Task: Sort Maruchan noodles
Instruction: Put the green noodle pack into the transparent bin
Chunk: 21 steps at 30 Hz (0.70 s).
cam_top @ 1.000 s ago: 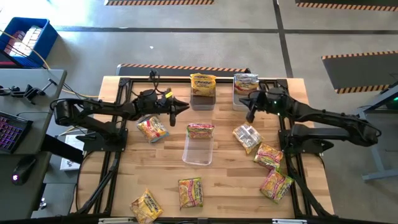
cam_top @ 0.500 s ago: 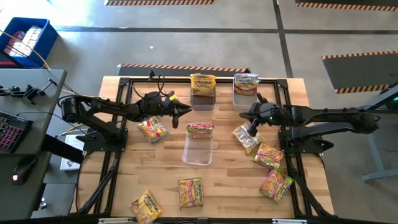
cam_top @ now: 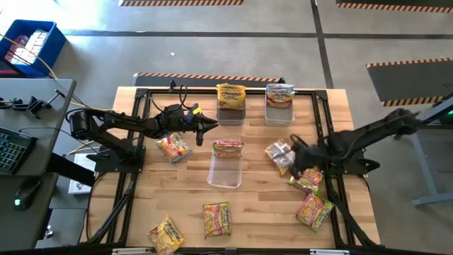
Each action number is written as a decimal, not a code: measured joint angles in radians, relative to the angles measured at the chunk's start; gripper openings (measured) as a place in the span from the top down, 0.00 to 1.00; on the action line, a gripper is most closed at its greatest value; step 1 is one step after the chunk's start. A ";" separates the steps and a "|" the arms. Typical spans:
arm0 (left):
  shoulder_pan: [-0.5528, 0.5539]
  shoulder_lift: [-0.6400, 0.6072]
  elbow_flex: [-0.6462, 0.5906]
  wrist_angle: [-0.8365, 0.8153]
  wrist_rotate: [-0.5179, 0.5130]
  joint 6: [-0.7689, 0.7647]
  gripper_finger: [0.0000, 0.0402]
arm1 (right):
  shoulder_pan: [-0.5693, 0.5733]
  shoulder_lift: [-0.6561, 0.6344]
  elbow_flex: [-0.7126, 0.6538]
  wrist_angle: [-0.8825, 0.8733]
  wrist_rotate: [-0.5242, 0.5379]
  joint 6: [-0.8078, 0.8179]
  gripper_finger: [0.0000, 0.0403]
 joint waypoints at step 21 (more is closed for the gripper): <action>-0.027 0.000 0.000 -0.002 0.001 0.003 0.86 | 0.254 0.516 0.007 0.085 -0.100 0.156 0.49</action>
